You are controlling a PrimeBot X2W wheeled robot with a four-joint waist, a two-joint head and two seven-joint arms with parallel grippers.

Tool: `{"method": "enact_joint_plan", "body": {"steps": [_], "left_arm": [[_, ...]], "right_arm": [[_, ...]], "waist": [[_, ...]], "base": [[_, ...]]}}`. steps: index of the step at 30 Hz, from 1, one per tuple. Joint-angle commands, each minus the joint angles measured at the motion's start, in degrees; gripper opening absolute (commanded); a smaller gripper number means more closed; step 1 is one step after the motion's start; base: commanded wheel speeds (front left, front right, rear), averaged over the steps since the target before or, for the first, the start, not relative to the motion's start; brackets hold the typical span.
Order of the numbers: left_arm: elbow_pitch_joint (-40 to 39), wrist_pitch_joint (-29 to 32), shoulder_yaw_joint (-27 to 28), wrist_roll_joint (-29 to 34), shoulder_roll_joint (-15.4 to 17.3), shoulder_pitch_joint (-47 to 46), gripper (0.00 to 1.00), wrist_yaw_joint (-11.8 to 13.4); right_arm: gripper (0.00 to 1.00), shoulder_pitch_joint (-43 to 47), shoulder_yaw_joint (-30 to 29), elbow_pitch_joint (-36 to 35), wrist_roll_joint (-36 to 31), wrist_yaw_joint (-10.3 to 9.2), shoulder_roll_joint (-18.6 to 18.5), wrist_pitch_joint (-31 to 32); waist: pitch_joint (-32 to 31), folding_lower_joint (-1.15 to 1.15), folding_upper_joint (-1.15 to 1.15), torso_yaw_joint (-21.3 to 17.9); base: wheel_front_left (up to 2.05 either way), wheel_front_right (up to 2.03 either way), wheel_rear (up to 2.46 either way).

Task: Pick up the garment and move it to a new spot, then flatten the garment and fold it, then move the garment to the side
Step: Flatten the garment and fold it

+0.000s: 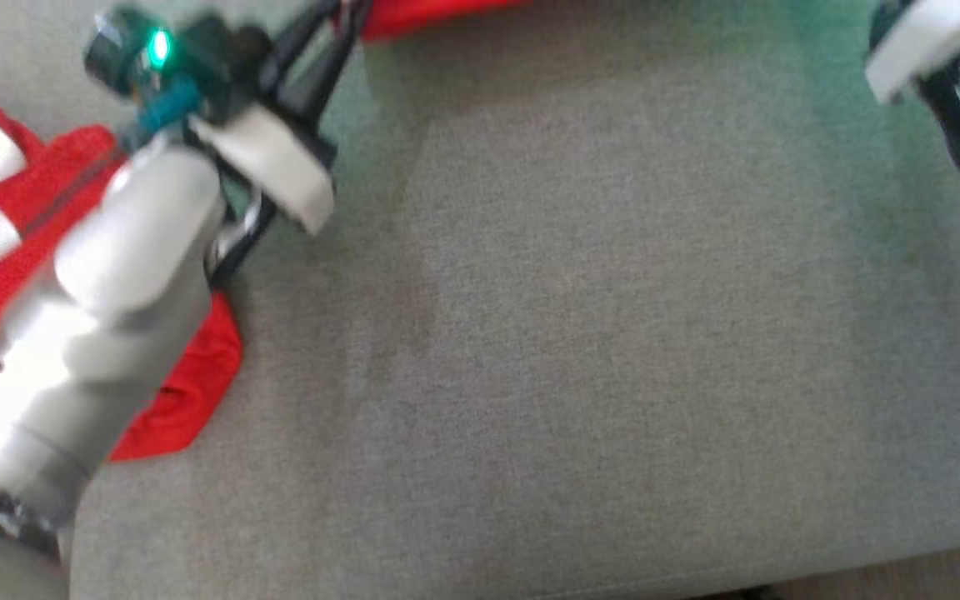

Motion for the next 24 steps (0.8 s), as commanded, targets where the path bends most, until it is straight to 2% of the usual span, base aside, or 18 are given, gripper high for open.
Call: {"method": "enact_joint_plan", "body": {"steps": [1, 7, 13, 18, 24], "left_arm": [[-1.71, -0.05, 1.09, -0.25, 2.67, -0.63, 0.0, 0.1], [-3.69, 0.15, -1.71, -1.0, 3.36, 6.32, 0.0, 0.57], [-5.8, 0.12, -2.8, -2.3, 2.92, 12.43, 0.0, 2.28], [-8.83, 0.37, -3.34, -3.87, 3.44, 18.39, 0.0, 4.51], [-16.09, 1.17, -3.91, -6.27, 4.6, 26.1, 0.0, 7.82]], "right_arm": [[0.0, 1.6, 0.94, -2.35, 1.67, 0.2, -2.43, 0.92], [0.0, 7.93, 7.76, -8.3, 10.77, 0.2, -9.27, 7.29], [0.0, 13.51, 13.09, -12.62, 17.36, 0.2, -13.92, 11.65], [0.0, 18.01, 16.09, -15.52, 21.81, 0.2, -15.99, 13.13], [0.0, 24.38, 17.72, -20.2, 23.68, 0.2, -20.1, 12.01]], "waist": [[-2.38, 0.01, 0.0, 0.38], [-7.65, 0.01, 0.0, 0.36], [-13.45, 0.01, 0.0, -0.24], [-19.22, 0.01, 0.0, -1.55], [-24.65, 0.01, 0.0, -2.31]], "base": [[0.0, 0.0, 0.0], [0.0, 0.0, 0.0], [0.0, 0.0, 0.0], [0.0, 0.0, 0.0], [0.0, 0.0, 0.0]]}}
